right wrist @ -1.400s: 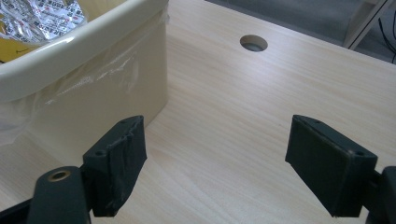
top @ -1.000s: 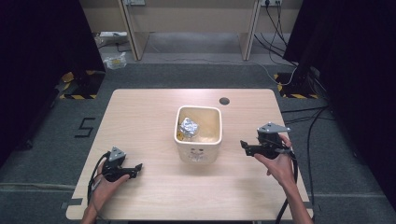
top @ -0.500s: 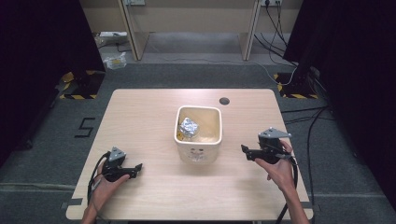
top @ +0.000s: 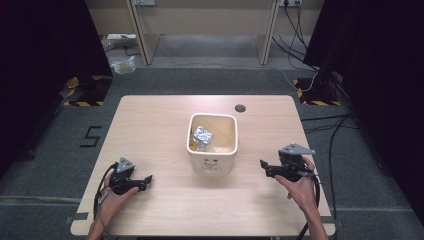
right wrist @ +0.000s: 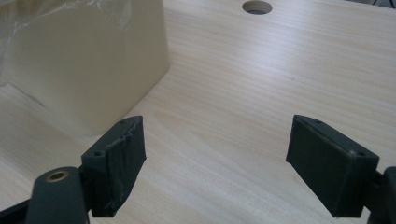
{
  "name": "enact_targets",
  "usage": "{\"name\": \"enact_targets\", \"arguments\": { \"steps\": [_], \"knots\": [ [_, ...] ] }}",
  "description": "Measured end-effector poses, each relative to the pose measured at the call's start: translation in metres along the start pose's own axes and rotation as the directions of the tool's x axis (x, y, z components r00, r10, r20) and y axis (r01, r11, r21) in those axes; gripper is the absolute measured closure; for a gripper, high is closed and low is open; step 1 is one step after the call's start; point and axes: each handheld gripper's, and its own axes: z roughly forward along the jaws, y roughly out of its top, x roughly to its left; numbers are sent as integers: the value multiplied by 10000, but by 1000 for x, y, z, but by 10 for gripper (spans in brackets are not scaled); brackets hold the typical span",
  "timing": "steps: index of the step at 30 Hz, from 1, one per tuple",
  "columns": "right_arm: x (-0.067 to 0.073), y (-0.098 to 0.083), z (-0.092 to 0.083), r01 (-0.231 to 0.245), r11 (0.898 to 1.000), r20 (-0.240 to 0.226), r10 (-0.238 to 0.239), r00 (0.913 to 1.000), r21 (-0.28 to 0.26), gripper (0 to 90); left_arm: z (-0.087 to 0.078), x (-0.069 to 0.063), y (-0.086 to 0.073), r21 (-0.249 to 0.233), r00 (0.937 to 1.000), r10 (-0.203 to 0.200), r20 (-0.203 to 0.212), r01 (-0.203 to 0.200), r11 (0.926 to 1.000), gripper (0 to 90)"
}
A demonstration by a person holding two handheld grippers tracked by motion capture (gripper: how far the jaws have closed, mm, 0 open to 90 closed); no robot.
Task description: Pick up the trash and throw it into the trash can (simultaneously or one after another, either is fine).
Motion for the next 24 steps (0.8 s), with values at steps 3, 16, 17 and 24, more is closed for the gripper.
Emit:
{"name": "enact_targets", "arguments": {
  "steps": [3,16,17,24],
  "knots": [
    [1,-4,0,-24,10000,-32,24,10000,-30,194,0,0,0,2,10000,12,-2,-12,10000,139],
    [7,-23,-1,-148,9999,-26,147,9999,-46,190,0,0,0,12,10000,3,4,-3,10000,139],
    [7,-25,-1,-142,9999,-31,142,9999,-59,190,0,0,0,4,10000,3,0,-3,10000,139],
    [9,-38,2,-162,9998,43,162,9999,107,189,0,0,0,14,10000,13,1,-13,10000,139]
  ]
}}
